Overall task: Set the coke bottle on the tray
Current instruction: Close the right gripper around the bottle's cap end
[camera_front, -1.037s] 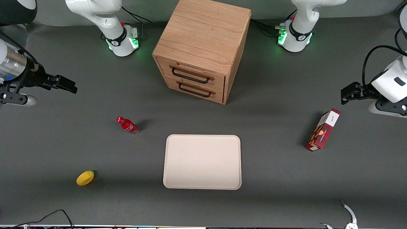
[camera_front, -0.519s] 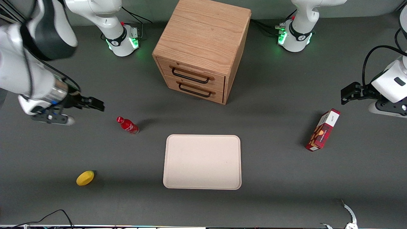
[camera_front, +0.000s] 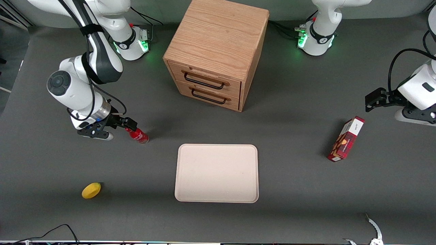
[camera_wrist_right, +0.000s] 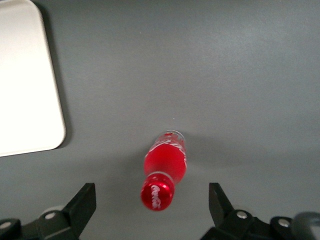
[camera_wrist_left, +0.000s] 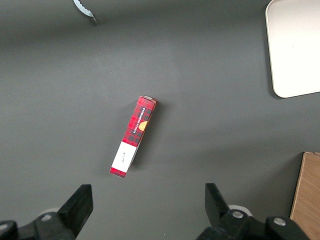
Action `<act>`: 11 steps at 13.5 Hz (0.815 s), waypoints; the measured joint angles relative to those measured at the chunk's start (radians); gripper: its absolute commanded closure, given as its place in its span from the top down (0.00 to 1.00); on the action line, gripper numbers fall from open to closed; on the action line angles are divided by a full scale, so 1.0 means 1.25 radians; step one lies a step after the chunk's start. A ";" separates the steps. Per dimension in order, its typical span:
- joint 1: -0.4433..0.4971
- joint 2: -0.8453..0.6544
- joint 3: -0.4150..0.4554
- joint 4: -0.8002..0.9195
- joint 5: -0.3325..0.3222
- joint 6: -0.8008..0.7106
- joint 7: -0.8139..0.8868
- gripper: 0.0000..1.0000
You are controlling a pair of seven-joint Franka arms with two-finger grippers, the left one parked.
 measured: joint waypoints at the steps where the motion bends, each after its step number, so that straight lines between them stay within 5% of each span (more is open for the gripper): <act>1: 0.000 0.008 0.000 -0.007 -0.027 0.016 0.021 1.00; 2: 0.000 0.015 0.001 -0.011 -0.051 0.028 0.044 0.97; 4: 0.000 0.024 0.009 -0.012 -0.072 0.035 0.069 0.74; 7: 0.000 0.026 0.013 -0.012 -0.073 0.035 0.072 0.09; 8: 0.000 0.026 0.013 -0.012 -0.074 0.035 0.072 0.00; 11: 0.002 0.025 0.014 -0.012 -0.077 0.035 0.072 0.00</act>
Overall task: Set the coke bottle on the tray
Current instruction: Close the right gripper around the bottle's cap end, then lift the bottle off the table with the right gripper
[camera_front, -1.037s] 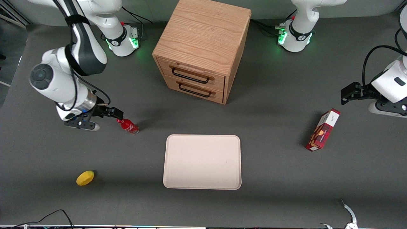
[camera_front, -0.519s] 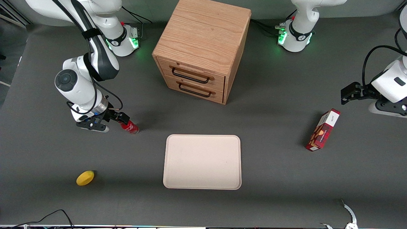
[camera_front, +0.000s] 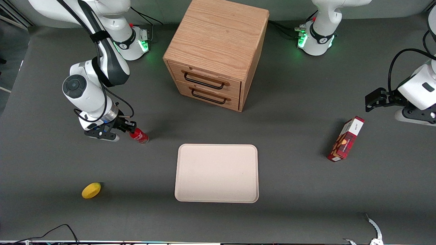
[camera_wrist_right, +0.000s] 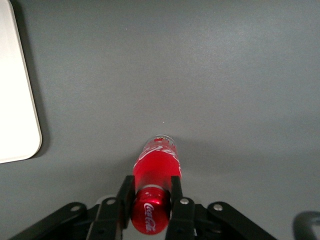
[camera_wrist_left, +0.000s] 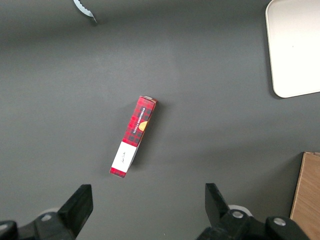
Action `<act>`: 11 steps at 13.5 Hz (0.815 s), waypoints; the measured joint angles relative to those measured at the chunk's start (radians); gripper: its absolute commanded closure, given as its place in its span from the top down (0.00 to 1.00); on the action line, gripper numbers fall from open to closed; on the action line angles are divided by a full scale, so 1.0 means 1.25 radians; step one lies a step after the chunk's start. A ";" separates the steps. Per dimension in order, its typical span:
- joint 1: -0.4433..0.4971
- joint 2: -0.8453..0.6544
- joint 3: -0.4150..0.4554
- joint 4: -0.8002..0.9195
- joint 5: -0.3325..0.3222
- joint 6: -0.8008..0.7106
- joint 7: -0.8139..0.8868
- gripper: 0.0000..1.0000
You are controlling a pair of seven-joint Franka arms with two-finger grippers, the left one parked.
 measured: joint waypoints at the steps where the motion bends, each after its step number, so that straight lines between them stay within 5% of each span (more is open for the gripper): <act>1: 0.001 0.000 0.000 0.000 -0.004 0.000 0.000 0.00; 5: 0.005 -0.003 0.005 0.021 -0.011 -0.028 -0.001 0.00; 11: 0.006 -0.033 0.010 0.342 -0.013 -0.410 -0.045 0.00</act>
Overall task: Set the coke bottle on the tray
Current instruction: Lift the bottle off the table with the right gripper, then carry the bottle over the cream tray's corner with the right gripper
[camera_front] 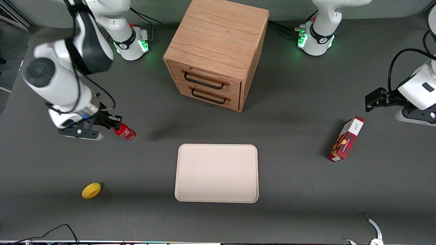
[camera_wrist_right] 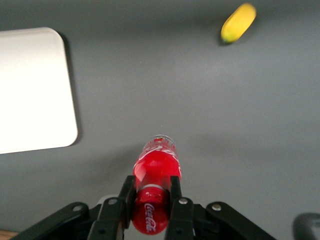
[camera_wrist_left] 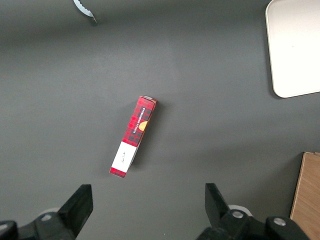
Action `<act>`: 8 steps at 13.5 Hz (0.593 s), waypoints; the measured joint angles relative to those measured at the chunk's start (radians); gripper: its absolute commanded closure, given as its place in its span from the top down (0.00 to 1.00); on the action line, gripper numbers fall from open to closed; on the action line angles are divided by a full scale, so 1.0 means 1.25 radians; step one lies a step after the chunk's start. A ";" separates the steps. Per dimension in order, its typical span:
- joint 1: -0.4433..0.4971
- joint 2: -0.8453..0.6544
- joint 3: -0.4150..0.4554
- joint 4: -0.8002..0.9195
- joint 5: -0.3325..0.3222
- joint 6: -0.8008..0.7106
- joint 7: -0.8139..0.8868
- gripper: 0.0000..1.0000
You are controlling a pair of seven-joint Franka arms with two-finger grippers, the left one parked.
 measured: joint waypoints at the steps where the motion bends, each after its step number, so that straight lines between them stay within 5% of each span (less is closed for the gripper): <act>1: 0.001 0.004 0.005 0.060 0.001 -0.060 -0.002 0.00; 5: 0.005 0.130 0.105 0.367 0.009 -0.278 0.073 0.00; 8: 0.045 0.302 0.147 0.563 0.008 -0.268 0.193 0.00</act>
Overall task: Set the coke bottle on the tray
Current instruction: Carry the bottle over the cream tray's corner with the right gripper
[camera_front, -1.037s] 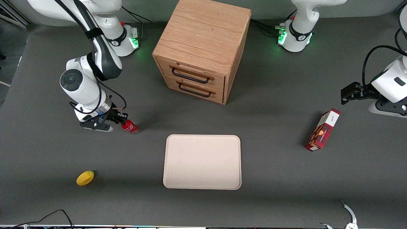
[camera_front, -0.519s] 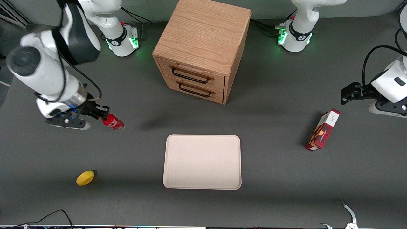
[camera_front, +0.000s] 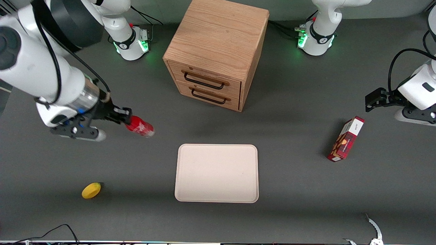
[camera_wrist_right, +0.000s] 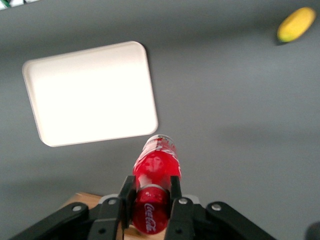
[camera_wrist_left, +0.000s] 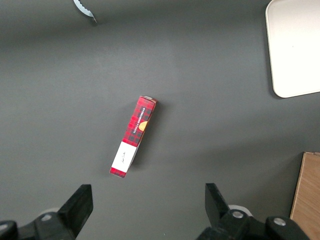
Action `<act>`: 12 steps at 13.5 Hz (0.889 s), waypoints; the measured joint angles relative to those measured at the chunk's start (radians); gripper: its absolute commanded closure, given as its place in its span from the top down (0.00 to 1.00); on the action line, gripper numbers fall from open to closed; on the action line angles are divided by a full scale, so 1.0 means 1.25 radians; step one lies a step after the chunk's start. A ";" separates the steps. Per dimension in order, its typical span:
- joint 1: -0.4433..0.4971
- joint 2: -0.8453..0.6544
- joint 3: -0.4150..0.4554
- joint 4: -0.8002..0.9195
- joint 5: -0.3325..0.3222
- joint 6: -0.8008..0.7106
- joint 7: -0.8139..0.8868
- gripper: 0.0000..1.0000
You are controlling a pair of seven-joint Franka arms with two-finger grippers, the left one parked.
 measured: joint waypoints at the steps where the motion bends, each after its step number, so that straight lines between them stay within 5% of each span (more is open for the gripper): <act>1: 0.014 0.052 0.000 0.029 -0.004 0.049 0.037 0.00; 6: 0.061 0.270 0.000 0.060 -0.139 0.329 0.188 0.00; 10: 0.072 0.364 0.000 0.076 -0.195 0.411 0.237 0.00; 11: 0.072 0.372 0.000 0.077 -0.196 0.411 0.238 0.09; 12: 0.073 0.376 0.000 0.078 -0.196 0.411 0.239 0.67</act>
